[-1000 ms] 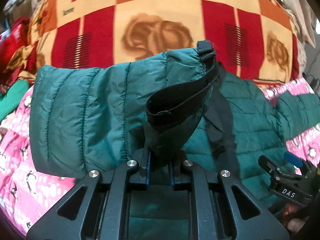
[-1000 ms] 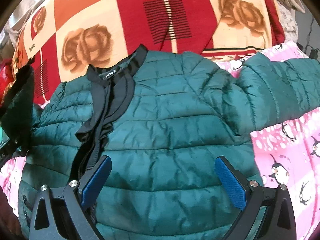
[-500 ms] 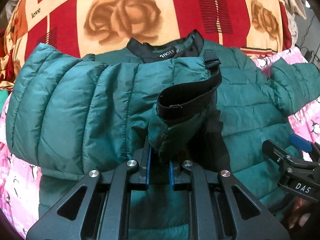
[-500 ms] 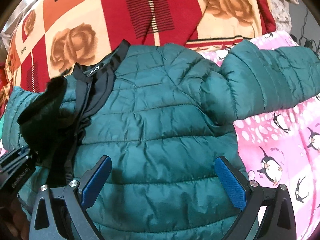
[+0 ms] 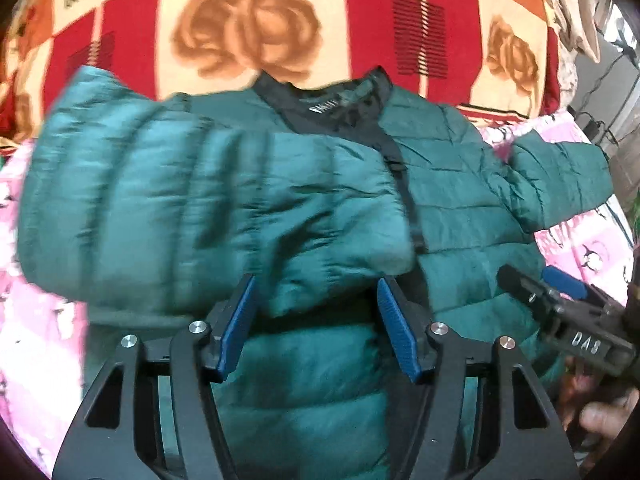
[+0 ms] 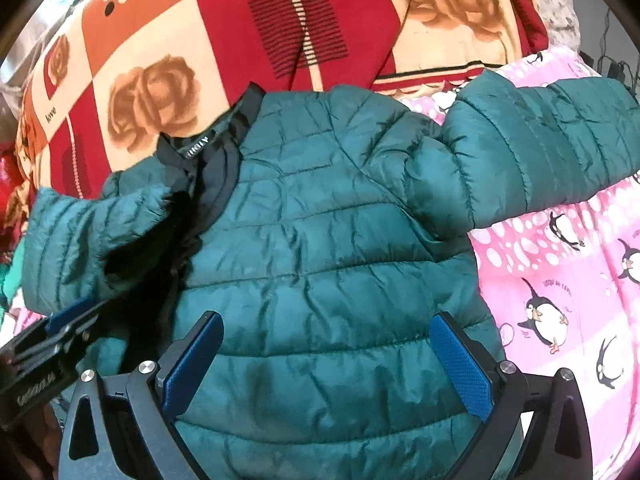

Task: Fold large clothes
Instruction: 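Fold the held sleeve across the jacket front toward the right gripper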

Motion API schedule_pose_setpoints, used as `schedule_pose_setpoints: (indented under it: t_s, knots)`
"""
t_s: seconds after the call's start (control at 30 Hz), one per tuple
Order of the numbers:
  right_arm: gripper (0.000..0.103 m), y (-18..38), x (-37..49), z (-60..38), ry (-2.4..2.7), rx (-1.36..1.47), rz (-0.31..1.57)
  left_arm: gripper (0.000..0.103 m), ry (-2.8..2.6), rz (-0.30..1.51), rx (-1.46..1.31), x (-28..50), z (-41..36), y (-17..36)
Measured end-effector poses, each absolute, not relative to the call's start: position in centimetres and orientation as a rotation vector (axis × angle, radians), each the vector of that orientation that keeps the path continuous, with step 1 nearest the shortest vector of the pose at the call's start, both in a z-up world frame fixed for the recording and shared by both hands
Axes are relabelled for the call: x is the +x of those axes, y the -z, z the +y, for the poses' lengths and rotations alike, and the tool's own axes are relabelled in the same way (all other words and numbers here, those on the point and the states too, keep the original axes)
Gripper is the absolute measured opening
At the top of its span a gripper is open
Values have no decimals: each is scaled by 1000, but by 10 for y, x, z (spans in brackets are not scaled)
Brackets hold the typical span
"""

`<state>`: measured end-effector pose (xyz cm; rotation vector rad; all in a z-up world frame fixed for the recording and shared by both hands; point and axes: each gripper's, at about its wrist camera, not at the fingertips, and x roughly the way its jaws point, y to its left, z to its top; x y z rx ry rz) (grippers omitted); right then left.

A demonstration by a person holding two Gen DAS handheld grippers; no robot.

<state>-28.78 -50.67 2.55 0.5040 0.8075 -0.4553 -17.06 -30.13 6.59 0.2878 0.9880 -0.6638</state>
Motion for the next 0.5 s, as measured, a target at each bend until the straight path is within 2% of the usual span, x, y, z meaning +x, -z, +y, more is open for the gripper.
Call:
schedule_pose_setpoints:
  t_s: [0.17,0.33,0.47,0.5]
  knots:
    - [103,-45,-282,-489,403,484,771,62,555,919,254,-165,-257,-99]
    - [103,-55,-261,-471,304,502,762,70,386,786,202,-151,-216,-120]
    - [90,-57,-240,-462,257,514,756,70,314,756,139,-132,-190,-118]
    - [89,-58,-233,-460,254,511,755,70,310,764,120,-127,-186,-116]
